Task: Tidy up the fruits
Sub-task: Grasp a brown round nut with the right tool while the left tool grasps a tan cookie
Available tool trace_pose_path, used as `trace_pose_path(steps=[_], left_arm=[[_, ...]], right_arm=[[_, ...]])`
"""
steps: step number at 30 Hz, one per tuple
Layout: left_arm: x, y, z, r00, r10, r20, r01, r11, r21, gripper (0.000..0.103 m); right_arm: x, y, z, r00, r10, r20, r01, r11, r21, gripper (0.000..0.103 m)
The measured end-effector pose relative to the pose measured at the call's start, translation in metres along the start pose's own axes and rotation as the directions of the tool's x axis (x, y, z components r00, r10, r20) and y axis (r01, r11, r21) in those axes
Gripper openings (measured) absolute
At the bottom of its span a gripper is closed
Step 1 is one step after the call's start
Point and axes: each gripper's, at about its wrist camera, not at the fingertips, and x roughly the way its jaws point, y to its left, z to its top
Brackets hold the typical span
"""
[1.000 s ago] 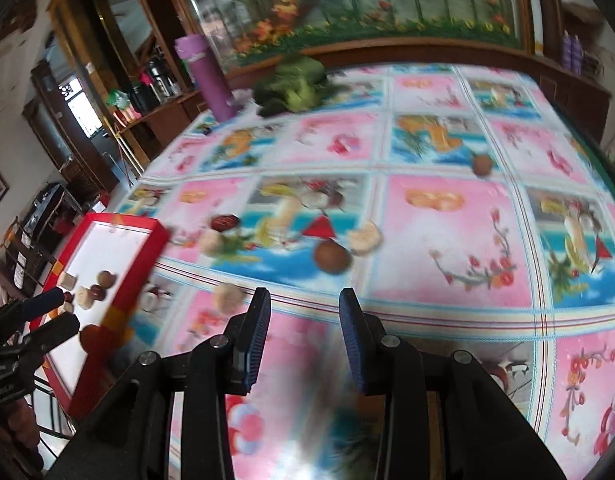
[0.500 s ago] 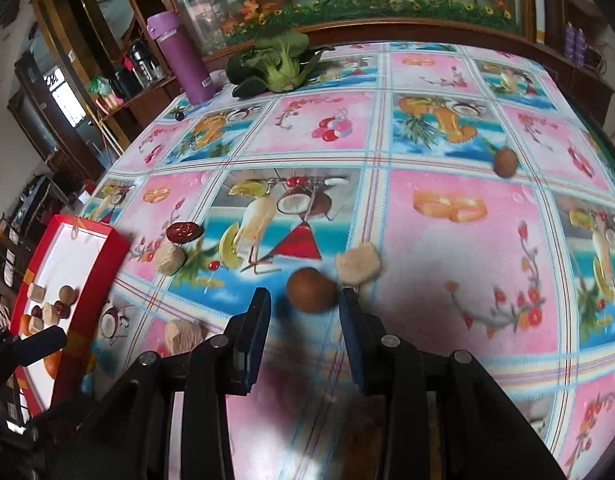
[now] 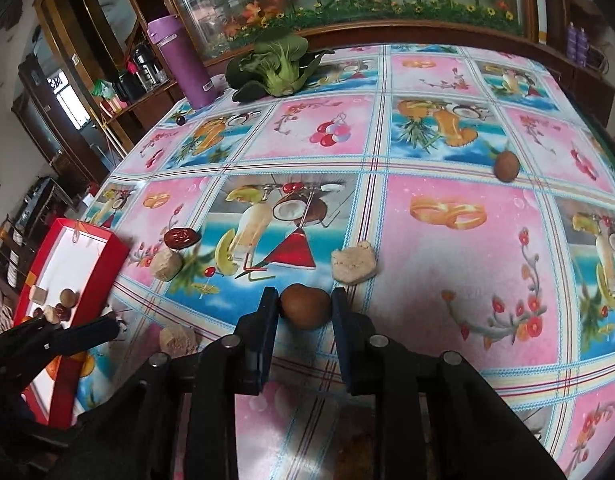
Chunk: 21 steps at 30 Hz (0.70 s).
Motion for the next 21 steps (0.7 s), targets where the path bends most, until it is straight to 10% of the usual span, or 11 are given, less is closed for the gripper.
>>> trace_pose_path(steps=[21], left_arm=[[0.024, -0.005, 0.006, 1.000, -0.017, -0.004, 0.017, 1.000, -0.008, 0.017]], right_arm=[[-0.008, 0.003, 0.000, 0.999, 0.026, 0.023, -0.026, 1.000, 0.013, 0.026]])
